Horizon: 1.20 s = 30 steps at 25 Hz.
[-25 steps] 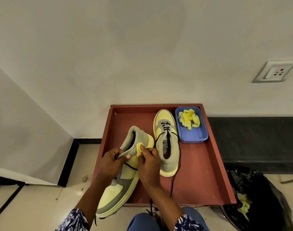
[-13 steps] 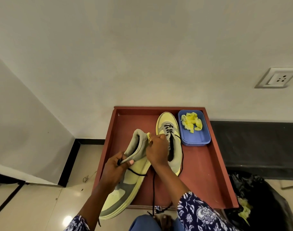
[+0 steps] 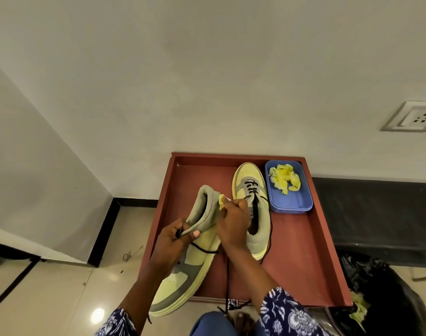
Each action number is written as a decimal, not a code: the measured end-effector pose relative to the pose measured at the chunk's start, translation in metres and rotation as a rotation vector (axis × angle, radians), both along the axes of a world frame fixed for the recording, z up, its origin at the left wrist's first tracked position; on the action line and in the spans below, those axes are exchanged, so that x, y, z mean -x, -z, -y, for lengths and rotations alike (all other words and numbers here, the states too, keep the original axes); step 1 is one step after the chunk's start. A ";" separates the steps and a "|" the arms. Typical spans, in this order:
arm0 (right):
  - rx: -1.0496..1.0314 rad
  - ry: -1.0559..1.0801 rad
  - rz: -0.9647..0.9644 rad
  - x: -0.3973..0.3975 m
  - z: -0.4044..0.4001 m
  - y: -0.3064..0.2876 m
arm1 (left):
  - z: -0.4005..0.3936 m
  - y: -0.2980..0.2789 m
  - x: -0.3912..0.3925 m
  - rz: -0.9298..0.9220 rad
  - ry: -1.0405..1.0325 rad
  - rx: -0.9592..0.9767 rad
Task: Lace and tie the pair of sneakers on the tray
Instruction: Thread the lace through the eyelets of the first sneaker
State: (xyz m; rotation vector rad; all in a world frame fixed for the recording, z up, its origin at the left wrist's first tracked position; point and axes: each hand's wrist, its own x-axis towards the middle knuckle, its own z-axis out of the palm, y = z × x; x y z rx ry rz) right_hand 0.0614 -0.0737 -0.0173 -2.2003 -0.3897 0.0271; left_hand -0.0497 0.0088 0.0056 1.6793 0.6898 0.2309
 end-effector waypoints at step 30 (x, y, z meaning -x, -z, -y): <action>-0.251 -0.154 -0.127 0.081 0.030 0.029 | -0.014 -0.004 -0.002 0.017 -0.160 0.022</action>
